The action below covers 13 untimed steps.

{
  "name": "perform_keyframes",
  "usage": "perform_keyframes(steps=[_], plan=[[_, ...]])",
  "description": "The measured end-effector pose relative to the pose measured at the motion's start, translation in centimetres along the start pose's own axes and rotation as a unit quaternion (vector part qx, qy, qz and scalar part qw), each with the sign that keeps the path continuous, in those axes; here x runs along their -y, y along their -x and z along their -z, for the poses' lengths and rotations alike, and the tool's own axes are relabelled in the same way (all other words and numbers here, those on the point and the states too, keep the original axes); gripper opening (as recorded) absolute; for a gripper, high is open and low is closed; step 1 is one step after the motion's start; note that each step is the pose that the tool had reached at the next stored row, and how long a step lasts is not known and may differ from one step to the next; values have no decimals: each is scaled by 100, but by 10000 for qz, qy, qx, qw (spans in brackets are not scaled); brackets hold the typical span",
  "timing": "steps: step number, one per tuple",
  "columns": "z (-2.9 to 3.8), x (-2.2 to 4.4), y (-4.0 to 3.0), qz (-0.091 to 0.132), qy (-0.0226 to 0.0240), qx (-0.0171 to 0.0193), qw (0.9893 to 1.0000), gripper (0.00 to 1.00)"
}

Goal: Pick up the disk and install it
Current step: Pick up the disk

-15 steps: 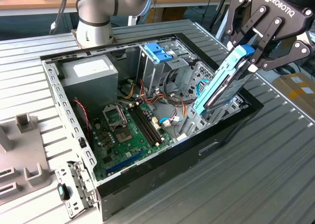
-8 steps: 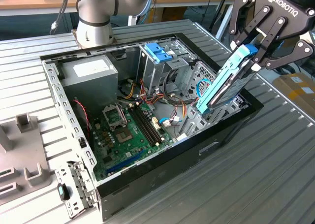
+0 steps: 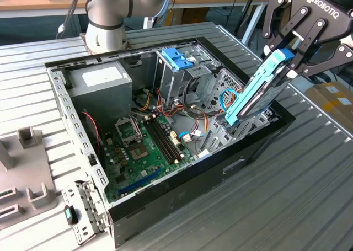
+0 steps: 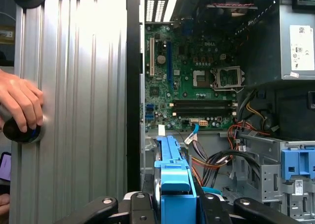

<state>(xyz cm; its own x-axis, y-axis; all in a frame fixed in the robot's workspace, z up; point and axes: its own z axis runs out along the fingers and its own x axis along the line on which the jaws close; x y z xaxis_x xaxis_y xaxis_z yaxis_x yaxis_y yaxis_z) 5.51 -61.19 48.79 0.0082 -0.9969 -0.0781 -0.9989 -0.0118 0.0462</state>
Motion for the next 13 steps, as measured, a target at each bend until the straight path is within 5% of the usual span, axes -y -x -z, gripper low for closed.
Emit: perform_keyframes(steps=[13], plan=[[-2,152,-2,0,0,0,10000,37]])
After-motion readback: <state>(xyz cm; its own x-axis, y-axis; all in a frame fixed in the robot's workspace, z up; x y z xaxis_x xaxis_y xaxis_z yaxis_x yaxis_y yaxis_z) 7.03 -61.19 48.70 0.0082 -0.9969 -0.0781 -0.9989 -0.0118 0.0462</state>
